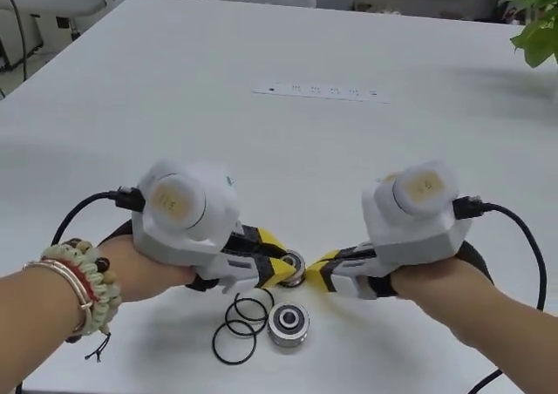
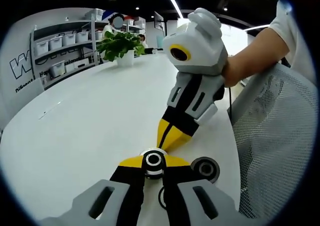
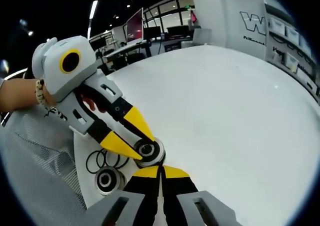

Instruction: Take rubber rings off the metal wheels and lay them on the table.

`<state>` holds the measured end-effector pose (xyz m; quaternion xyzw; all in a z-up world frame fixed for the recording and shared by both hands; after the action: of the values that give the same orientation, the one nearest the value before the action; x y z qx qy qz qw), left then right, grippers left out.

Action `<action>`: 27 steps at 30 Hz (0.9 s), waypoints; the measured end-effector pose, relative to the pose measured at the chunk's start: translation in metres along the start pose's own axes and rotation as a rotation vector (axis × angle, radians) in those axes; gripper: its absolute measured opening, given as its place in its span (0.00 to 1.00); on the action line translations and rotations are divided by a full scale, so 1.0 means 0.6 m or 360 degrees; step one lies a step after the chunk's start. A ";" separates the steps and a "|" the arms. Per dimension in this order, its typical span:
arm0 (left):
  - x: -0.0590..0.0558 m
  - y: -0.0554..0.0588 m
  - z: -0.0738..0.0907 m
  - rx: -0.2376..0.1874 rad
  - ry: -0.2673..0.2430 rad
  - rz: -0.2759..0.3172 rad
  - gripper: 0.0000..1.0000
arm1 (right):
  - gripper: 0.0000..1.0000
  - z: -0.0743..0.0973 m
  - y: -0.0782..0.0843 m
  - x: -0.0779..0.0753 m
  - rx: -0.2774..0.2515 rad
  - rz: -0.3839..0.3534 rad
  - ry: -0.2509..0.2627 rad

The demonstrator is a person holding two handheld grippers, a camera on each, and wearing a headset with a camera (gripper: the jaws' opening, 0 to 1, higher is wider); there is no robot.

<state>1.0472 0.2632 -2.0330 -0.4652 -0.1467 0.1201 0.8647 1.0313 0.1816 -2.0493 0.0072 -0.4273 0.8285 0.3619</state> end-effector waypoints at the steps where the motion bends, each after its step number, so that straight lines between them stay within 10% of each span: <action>1: 0.000 0.000 0.000 0.0000 -0.0001 0.0000 0.07 | 0.00 0.000 0.000 -0.001 -0.0011 -0.0027 0.0003; 14: -0.003 0.000 0.001 0.0001 -0.0015 -0.0003 0.07 | 0.00 0.018 -0.015 0.002 -0.0247 -0.0383 -0.0089; 27: -0.005 0.000 0.001 -0.0003 -0.0021 -0.0001 0.07 | 0.00 0.017 -0.012 0.005 -0.0213 -0.0364 -0.0080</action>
<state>1.0444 0.2627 -2.0333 -0.4651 -0.1526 0.1229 0.8633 1.0306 0.1786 -2.0366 0.0523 -0.4868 0.7512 0.4428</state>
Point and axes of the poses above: the centre of the closed fingertips' face, and the gripper's own axes: z roughly backward along the fingers, x roughly to its left, y roughly out of its underside, the point moved 5 cm from there along z, roughly backward along the fingers, and after that the axes turned 11 degrees about -y, right-handed, at the moved point
